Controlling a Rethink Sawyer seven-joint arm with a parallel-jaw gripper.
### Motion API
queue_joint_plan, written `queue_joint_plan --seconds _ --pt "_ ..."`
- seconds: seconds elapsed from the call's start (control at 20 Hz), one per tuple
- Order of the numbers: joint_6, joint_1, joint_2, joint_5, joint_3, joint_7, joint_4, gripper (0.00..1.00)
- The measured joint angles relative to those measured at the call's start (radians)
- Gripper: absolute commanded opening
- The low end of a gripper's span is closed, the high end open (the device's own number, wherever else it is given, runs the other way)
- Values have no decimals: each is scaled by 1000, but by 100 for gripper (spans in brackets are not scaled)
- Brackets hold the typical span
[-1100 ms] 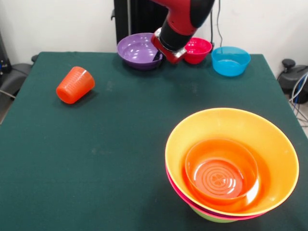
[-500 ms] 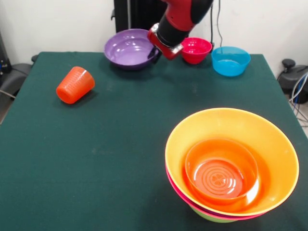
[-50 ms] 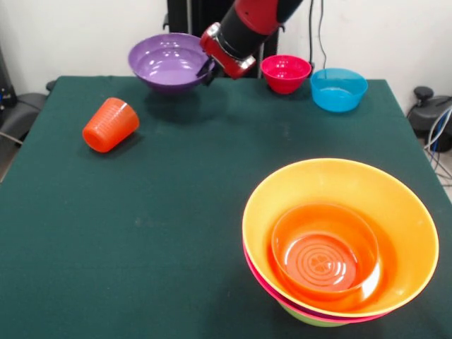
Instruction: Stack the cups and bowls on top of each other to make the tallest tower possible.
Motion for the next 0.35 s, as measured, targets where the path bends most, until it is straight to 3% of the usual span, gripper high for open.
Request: queue_joint_plan --seconds 0.35 --pt "59 1 -48 -55 -26 0 -56 0"
